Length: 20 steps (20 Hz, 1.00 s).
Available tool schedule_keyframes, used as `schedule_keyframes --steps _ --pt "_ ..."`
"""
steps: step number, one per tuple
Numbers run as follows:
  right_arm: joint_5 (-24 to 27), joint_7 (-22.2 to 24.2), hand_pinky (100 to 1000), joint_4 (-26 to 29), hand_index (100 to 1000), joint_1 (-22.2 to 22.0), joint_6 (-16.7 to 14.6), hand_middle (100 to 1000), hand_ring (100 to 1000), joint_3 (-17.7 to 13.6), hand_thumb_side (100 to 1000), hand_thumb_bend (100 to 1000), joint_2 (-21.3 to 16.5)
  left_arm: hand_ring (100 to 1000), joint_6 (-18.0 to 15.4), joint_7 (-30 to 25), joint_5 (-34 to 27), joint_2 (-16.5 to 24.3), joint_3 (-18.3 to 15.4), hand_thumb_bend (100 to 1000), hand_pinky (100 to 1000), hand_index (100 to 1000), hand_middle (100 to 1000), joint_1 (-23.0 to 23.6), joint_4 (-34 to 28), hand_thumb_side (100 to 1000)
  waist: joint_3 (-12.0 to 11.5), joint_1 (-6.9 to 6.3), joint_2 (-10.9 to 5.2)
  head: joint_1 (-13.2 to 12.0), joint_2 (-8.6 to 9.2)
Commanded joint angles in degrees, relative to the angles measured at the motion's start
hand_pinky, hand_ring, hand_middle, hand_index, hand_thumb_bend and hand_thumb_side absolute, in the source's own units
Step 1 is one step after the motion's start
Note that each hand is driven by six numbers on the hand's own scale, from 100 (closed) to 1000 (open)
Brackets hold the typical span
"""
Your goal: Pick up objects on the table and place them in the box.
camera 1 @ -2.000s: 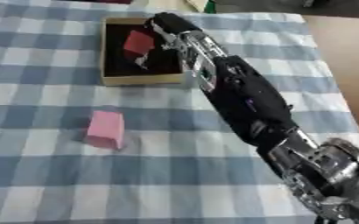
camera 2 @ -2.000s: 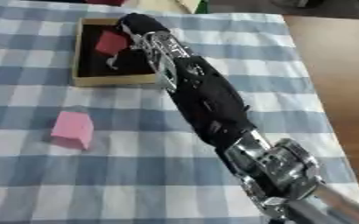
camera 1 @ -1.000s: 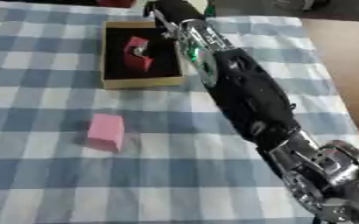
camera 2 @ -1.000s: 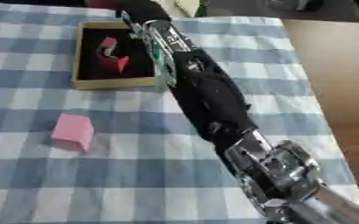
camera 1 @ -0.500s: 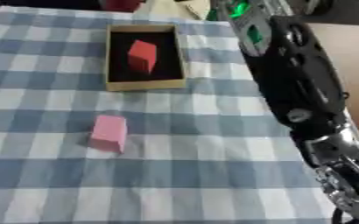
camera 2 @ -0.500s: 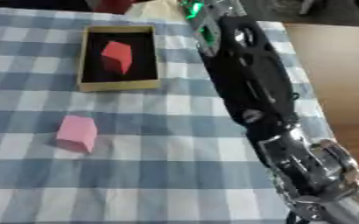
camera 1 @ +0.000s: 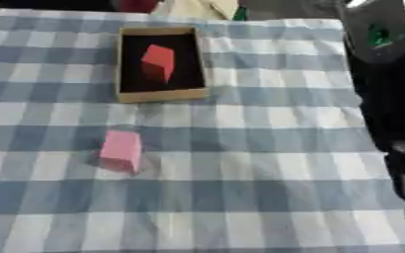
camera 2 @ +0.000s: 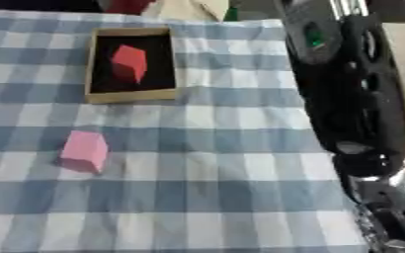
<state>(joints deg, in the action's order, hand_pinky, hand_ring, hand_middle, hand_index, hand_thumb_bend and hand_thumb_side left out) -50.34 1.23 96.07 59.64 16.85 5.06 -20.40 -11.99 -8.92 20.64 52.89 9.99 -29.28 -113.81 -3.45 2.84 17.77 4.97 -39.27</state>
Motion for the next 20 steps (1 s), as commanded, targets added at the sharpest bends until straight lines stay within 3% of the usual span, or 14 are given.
schedule_keyframes --steps 1,9,13,20 --pt "1.71 -2.01 828 5.98 698 -0.49 0.91 446 757 -1.45 634 234 -2.67 753 0.98 -8.25 1.45 3.66 3.83 214 815 846 743 -2.62 -0.78 749 0.27 -0.39 -0.87 -0.46 0.13" --pt "3.64 -2.38 831 10.41 688 -4.18 2.05 440 753 -2.17 644 225 -3.99 778 5.78 -21.67 2.24 3.36 10.19 464 826 860 762 -8.24 -0.78 785 0.7 -0.64 -0.76 -0.93 0.37" --pt "4.71 -3.06 831 12.15 687 -5.75 2.09 441 753 -2.57 647 226 -3.95 785 7.78 -24.9 4.12 1.62 12.67 525 832 865 768 -9.65 -0.78 771 0.74 -0.57 -0.77 -1.19 0.6" --pt "5.69 -3.86 831 13.94 685 -7.22 1.98 442 752 -2.92 648 221 -4.28 794 10.85 -28.88 6.07 -1.58 15.58 523 837 867 778 -11.83 -0.78 752 0.81 -0.3 -0.95 -1.75 0.84"
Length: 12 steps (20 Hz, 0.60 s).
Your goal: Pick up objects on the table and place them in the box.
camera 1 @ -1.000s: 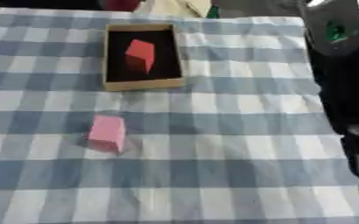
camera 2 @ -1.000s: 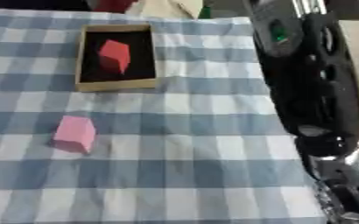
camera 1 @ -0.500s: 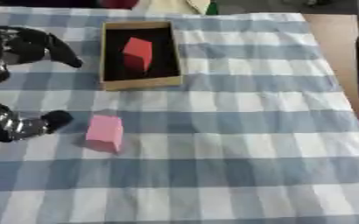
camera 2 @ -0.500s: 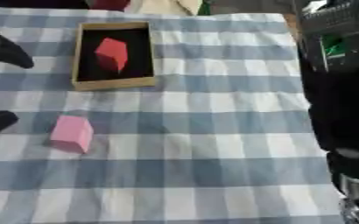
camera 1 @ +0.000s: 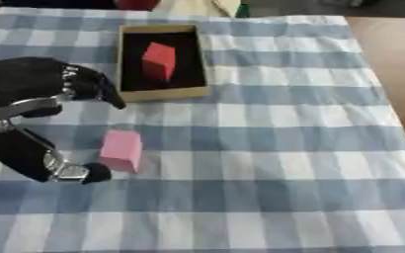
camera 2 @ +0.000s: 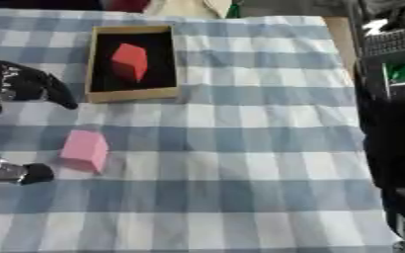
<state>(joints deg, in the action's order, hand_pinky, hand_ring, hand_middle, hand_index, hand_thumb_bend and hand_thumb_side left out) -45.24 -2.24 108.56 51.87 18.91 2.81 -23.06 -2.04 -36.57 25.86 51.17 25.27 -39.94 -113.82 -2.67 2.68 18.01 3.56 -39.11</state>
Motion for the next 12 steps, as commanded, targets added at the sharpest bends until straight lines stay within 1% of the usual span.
schedule_keyframes --steps 1,4,6,8,12 --pt "0.65 -0.46 831 1.58 685 0.38 -0.09 441 752 -0.71 648 220 -1.62 794 1.44 -1.73 0.97 -0.16 0.54 513 837 867 779 -1.3 -0.77 757 0.03 -0.14 -1.23 -0.41 0.65" --pt "0.77 -0.51 831 1.81 684 -0.02 -0.08 440 751 -0.81 649 218 -1.58 802 2.85 -3.03 1.17 -0.78 0.86 512 842 870 791 -1.46 -0.77 753 0.09 -0.16 -1.3 -0.4 0.65" --pt "0.82 -0.63 831 2.02 684 -0.21 -0.07 441 751 -0.91 649 217 -1.56 813 3.19 -3.89 1.29 -1.06 1.0 519 852 870 798 -1.5 -0.77 744 0.18 -0.17 -1.33 -0.19 0.62" --pt "0.85 -0.75 831 2.26 684 -0.4 -0.03 440 750 -1.0 651 215 -1.58 823 3.0 -5.4 1.23 -1.28 1.16 516 862 869 800 -1.55 -0.77 725 0.3 -0.19 -1.35 0.32 0.71" --pt "0.93 -0.86 831 2.41 682 -0.7 0.1 439 749 -1.13 654 214 -1.56 840 1.8 -8.22 1.15 -1.53 1.02 469 870 876 811 -1.81 -0.77 654 0.47 -0.32 -1.39 0.9 0.65"
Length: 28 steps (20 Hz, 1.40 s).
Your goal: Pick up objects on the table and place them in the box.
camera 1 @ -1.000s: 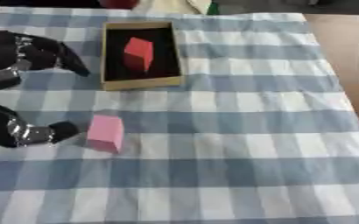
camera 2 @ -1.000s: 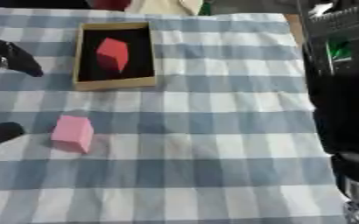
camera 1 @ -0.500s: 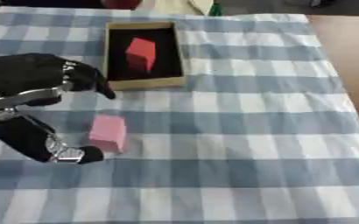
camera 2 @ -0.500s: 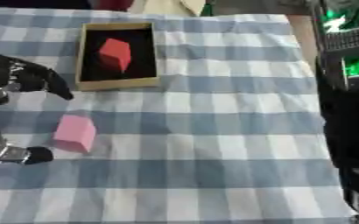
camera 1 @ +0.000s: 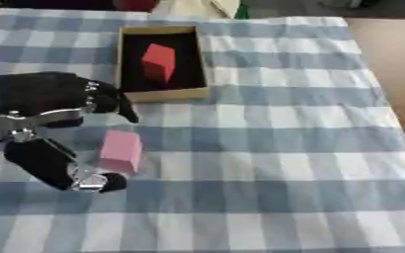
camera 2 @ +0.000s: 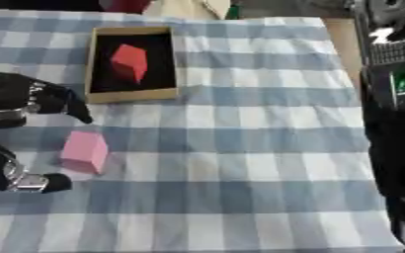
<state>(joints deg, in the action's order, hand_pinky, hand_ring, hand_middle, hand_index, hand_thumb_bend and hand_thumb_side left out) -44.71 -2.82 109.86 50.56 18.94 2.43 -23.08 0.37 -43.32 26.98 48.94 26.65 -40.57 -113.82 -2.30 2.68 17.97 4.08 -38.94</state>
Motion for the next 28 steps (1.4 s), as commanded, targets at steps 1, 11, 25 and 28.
schedule_keyframes --steps 1,11,25,28 --pt "0.42 -0.32 832 1.11 682 0.53 0.11 438 749 -0.8 655 213 -1.51 844 -1.1 -2.13 -0.08 0.64 -0.36 449 872 876 815 -1.25 -0.77 634 0.13 -0.36 -1.36 0.42 0.44" --pt "0.76 -0.29 834 0.95 672 -0.26 0.31 432 747 -1.01 661 207 -1.3 874 -3.43 -6.22 1.53 0.49 -0.64 425 883 889 833 -1.65 -0.55 586 0.24 -0.83 -1.44 0.26 0.01" --pt "1.49 -0.05 836 0.52 662 -1.06 0.53 420 739 -1.4 671 196 -0.87 905 -8.1 0.29 14.15 -0.72 -0.81 464 887 899 848 -0.95 7.3 544 0.59 -0.9 -1.23 0.14 -0.12" --pt "1.64 -0.07 837 0.45 660 -1.18 0.57 418 738 -1.5 672 195 -0.74 908 -8.78 0.69 14.97 -1.54 -0.35 475 888 902 851 -1.55 8.81 545 0.74 -0.92 -1.18 0.01 -0.05"
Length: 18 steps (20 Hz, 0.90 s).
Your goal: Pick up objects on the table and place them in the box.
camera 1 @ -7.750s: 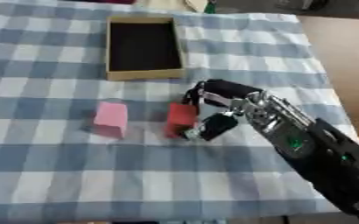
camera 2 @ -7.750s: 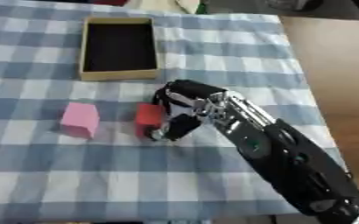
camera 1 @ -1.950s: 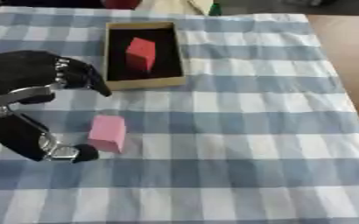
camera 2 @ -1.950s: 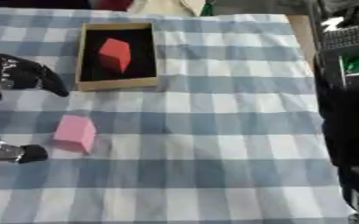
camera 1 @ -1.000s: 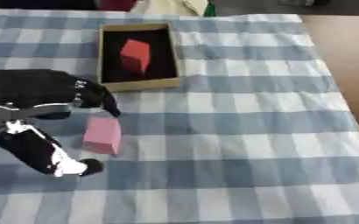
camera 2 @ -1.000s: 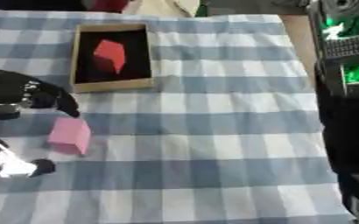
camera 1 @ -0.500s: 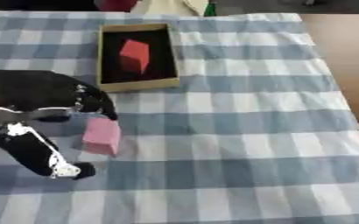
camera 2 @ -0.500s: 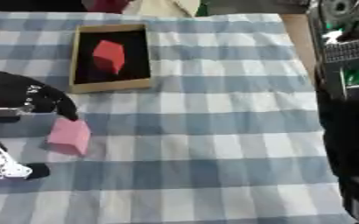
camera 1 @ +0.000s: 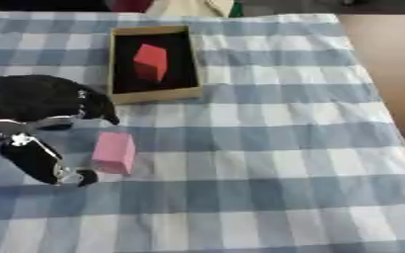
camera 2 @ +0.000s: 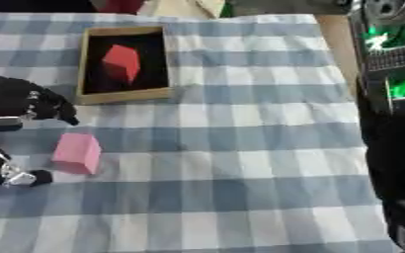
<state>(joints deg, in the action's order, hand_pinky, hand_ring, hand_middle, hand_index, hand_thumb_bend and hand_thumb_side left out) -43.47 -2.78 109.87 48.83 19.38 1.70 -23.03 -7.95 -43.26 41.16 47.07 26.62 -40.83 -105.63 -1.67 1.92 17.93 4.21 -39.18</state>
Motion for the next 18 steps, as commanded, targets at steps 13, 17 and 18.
schedule_keyframes --steps 13,17,18 --pt "0.88 -0.22 839 0.19 655 0.08 0.44 412 735 -1.25 678 188 -0.52 908 -1.92 1.62 4.15 -2.41 1.63 456 888 900 853 -2.29 5.1 555 0.2 -0.05 -0.95 -0.97 0.7" --pt "1.04 -0.12 839 0.12 656 -0.09 0.39 411 736 -1.38 680 183 -0.47 906 -1.73 1.97 4.38 -2.71 1.86 446 887 898 849 -2.19 5.79 556 0.07 0.02 -0.95 -1.15 0.88" --pt "1.09 -0.11 839 0.11 656 -0.12 0.37 411 736 -1.39 680 182 -0.42 905 -1.67 1.99 4.37 -2.82 1.9 445 886 896 847 -2.22 5.94 556 0.04 0.04 -0.96 -1.15 0.91"
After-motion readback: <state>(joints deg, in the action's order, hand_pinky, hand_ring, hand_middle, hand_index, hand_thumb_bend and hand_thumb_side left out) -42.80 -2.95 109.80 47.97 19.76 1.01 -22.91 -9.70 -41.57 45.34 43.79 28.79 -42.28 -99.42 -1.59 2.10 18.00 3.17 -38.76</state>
